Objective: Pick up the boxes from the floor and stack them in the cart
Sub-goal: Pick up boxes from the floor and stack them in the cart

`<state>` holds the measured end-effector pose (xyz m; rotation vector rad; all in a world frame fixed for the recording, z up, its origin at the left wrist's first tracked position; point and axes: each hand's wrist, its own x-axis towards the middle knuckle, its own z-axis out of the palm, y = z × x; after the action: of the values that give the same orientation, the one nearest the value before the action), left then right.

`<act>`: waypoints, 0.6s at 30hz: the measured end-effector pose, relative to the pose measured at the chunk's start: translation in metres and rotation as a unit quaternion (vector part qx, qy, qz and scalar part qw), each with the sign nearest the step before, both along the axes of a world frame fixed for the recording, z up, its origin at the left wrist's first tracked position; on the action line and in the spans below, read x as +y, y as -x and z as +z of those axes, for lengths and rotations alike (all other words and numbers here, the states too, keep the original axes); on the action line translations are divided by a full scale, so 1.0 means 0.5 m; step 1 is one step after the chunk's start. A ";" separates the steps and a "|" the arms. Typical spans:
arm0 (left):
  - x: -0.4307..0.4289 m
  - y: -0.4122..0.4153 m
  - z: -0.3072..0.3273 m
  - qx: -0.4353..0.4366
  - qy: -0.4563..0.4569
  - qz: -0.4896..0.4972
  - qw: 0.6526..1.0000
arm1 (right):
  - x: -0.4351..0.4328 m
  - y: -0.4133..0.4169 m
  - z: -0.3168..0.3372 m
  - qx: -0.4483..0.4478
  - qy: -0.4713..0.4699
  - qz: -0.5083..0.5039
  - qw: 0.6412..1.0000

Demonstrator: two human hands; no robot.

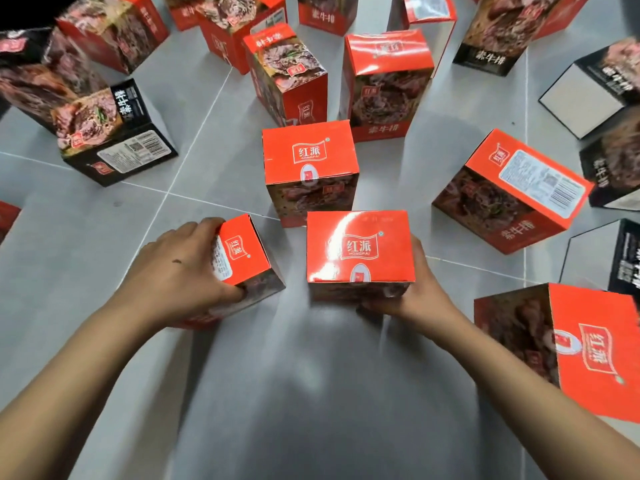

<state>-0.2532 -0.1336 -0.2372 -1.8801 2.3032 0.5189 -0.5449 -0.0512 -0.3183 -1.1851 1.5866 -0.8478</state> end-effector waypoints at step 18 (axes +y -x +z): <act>0.096 -0.036 0.405 0.149 -0.042 0.236 0.959 | 0.032 -0.058 0.408 0.159 -0.212 -0.089 0.960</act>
<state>-0.2350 -0.0855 -0.0346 -2.4587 1.9248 0.9986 -0.5162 -0.0351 -0.1142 -0.9060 2.0387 -0.4015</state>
